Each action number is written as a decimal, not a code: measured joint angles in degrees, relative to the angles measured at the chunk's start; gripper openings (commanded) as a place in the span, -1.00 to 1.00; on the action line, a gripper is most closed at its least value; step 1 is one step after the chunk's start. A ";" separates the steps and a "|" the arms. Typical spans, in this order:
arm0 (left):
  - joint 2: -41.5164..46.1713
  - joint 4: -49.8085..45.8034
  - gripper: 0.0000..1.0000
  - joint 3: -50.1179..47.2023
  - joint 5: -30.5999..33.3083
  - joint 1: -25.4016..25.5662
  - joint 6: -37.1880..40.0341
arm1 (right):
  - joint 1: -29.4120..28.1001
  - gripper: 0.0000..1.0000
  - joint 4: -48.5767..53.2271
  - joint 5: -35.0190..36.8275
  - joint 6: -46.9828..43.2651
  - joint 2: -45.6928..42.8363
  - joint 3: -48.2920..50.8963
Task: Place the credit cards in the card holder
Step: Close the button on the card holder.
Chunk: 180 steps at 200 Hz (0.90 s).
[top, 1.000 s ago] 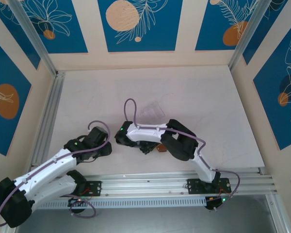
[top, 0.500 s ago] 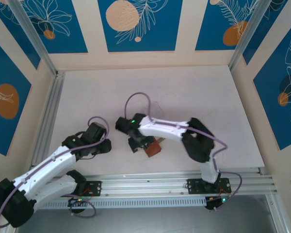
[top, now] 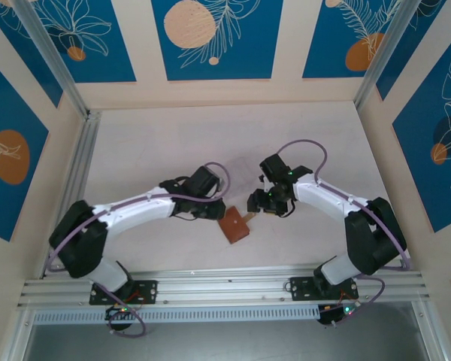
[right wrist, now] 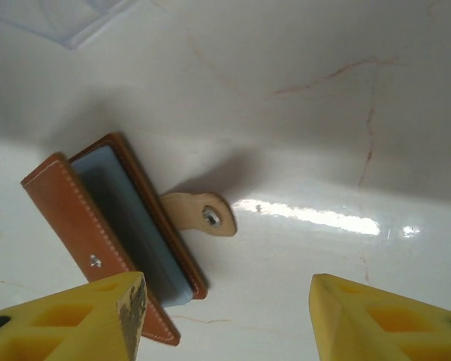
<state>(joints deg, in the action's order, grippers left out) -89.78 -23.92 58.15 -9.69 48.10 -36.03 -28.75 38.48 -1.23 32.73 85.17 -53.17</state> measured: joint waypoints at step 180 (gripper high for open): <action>-11.67 5.60 -0.74 1.14 -1.64 2.45 -0.09 | 5.77 -0.45 -12.39 -16.50 -1.36 6.34 5.20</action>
<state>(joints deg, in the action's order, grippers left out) -101.45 -18.33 59.29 -11.33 50.54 -36.12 -22.98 26.09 -17.74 31.38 91.50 -47.97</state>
